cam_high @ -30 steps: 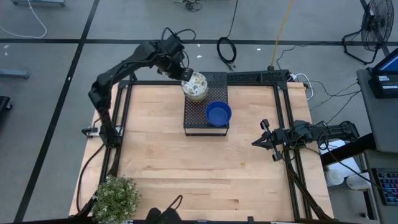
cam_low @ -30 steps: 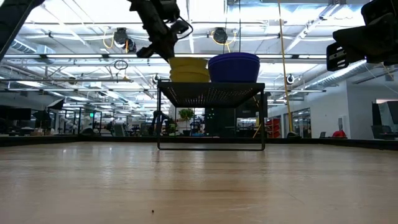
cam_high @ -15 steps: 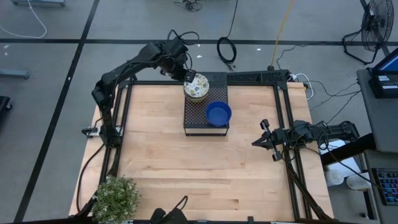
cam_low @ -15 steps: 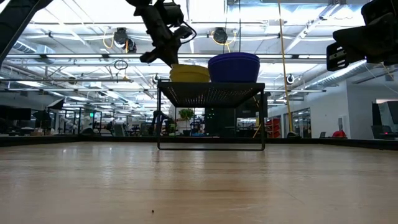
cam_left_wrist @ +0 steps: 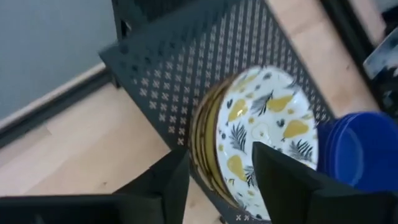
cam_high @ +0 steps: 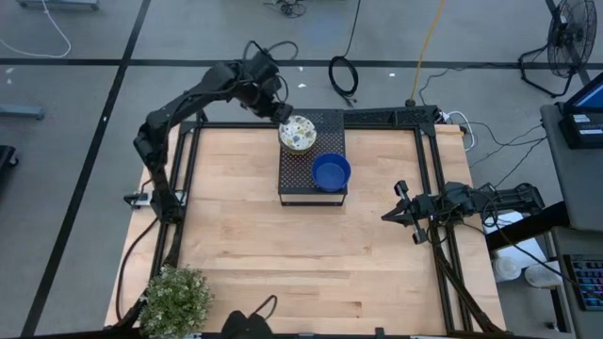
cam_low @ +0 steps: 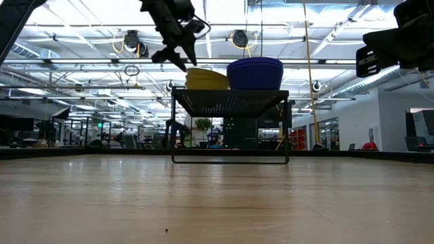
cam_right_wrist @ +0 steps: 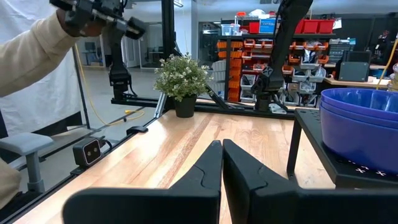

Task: Pick & Place Mini bowls
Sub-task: Return to Home Position

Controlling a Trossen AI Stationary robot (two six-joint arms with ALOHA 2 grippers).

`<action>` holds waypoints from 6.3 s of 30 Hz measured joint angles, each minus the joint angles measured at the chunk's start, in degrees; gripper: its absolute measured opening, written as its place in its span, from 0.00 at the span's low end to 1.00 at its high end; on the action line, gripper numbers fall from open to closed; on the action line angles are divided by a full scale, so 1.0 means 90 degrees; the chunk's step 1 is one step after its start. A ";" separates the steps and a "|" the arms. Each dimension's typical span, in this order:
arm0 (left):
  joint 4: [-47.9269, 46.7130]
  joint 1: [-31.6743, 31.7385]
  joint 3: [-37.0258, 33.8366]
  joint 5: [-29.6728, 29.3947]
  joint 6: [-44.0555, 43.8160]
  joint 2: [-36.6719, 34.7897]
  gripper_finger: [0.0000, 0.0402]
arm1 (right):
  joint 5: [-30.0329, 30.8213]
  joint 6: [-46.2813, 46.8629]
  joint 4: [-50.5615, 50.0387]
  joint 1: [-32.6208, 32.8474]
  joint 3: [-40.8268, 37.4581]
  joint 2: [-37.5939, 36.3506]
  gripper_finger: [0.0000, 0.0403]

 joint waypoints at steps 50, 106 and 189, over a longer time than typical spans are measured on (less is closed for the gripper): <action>0.5776 -0.5471 -0.9616 -0.2787 0.3163 -1.0670 0.49 | 0.0000 0.0000 0.0000 0.0001 0.0000 0.0000 0.00; 0.7192 -0.4738 -1.2318 -0.2071 0.3453 -1.1262 0.49 | 0.0001 0.0165 0.0379 0.0002 0.0002 0.0000 0.00; 0.7177 -0.4738 -1.2313 -0.2071 0.3368 -1.1262 0.49 | 0.0000 0.0166 0.0376 0.0002 0.0002 0.0001 0.00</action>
